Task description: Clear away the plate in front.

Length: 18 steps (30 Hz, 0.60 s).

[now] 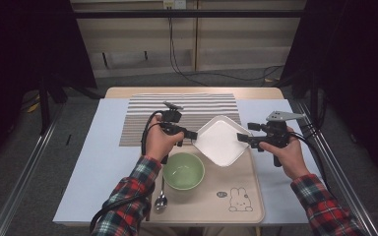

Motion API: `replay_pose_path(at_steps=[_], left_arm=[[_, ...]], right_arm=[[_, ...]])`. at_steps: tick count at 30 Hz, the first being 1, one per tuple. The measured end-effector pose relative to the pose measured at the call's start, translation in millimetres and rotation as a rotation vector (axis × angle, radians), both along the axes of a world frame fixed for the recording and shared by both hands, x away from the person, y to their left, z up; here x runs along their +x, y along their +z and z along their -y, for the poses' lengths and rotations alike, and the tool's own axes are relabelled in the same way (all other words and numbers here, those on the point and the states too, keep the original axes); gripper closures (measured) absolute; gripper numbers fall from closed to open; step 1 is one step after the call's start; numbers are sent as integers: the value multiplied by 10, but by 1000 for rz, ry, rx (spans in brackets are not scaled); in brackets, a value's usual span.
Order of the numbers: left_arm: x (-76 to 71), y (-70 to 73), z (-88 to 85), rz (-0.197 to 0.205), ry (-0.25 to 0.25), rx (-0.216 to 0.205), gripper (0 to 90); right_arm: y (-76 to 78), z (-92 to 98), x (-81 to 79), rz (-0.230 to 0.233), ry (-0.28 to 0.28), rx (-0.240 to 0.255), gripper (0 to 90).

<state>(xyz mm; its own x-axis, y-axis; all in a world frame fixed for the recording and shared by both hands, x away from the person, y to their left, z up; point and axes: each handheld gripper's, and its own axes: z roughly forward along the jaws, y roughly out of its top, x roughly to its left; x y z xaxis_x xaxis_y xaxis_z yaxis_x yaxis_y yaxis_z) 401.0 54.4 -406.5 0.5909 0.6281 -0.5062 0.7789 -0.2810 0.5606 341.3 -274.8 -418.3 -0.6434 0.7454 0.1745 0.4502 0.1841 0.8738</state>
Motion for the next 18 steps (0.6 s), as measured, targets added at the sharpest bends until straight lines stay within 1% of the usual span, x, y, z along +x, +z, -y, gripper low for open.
replay_pose_path(at_steps=[1, 2, 3, 4, 5, 6, 7, 8, 9, 10, 11, 12, 13, 14, 15, 16, 17, 18], left_arm=[[-6, 2, 2, 12, -14, 3, 872], [-17, 6, 21, 6, 0, -6, 872], [-21, 5, 23, 11, -5, 1, 871], [-18, 0, 17, 15, -27, 18, 871], [-18, -8, 20, 14, -31, 17, 871], [-25, -18, 30, 17, -22, 9, 871], [-31, -27, 45, 8, -14, 6, 871], [-28, -37, 46, 11, -17, 6, 870], [-32, -45, 57, 9, -12, 3, 870], [-24, -48, 44, 11, -33, 13, 871], [-33, -50, 53, 15, -18, 3, 870], [-34, -49, 49, 21, -31, 7, 870], [-38, -42, 51, 22, -41, 3, 870], [-42, -42, 55, 25, -33, -12, 869], [-42, -34, 59, 38, -43, -12, 873], [-43, -30, 61, 44, -42, -9, 881], [-39, -32, 54, 47, -43, -15, 881], [-34, -37, 51, 37, -35, -24, 881]], right_arm=[[-7, -18, 5, -12, 0, -1, 380], [-18, -37, 14, -28, 10, 5, 422], [-22, -42, 16, -48, 10, 12, 470], [-28, -51, 18, -65, -1, 15, 501], [-36, -56, 22, -83, -3, 20, 557], [-39, -60, 19, -104, -11, 22, 627], [-41, -64, 11, -121, -20, 25, 666], [-44, -68, 6, -142, -29, 23, 696], [-45, -67, -1, -157, -52, 14, 733], [-41, -59, -3, -182, -64, 22, 769], [-40, -48, -1, -190, -71, 18, 798], [-32, -33, -1, -201, -83, 25, 834], [-25, -24, -1, -217, -89, 32, 876], [-18, -17, -4, -220, -108, 14, 886], [-18, -14, -7, -227, -117, 19, 892], [-21, -11, -9, -252, -127, 22, 898], [-25, -8, -12, -260, -132, 29, 899], [-29, -4, -24, -263, -140, 37, 900]])
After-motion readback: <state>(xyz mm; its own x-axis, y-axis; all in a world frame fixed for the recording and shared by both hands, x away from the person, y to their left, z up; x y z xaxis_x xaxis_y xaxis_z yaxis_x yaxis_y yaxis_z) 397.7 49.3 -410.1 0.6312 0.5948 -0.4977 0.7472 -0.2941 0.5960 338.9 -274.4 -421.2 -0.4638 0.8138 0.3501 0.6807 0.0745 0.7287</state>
